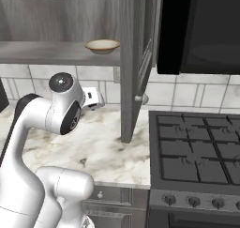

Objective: Take the smaller bowl and place it next to the appetizer plate on the dining counter , and place the larger bowl next to the plate with cooked food.

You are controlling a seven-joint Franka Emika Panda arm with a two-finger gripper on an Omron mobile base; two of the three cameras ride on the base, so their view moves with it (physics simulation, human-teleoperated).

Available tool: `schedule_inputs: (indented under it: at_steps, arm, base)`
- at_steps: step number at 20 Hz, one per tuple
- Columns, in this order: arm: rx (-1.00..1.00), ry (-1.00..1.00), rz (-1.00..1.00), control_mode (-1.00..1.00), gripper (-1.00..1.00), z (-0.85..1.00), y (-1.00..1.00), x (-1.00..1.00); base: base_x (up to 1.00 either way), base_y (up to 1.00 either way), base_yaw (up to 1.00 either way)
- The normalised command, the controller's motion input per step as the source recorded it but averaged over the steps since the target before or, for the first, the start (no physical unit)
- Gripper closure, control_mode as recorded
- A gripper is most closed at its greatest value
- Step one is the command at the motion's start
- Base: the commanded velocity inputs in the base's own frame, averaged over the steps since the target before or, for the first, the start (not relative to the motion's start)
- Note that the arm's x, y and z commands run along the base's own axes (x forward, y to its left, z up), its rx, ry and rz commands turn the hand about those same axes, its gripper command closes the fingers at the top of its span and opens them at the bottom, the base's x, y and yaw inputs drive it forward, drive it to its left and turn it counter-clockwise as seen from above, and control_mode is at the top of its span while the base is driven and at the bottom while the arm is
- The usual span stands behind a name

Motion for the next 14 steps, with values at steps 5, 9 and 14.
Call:
schedule_inputs:
  at_steps: [5, 9, 14]
  arm:
    - [0.00, 0.00, 0.00, 1.00, -1.00, 0.00, 0.00, 0.00]
    - [0.00, 0.04, 0.00, -1.00, -1.00, 0.00, 0.00, 0.42]
    - [0.00, -0.01, -0.03, -1.00, -1.00, 0.01, 0.01, 0.01]
  base:
    - [0.71, 0.02, -0.01]
    - [0.00, 0.00, 0.00]
    - [0.00, 0.00, 0.00]
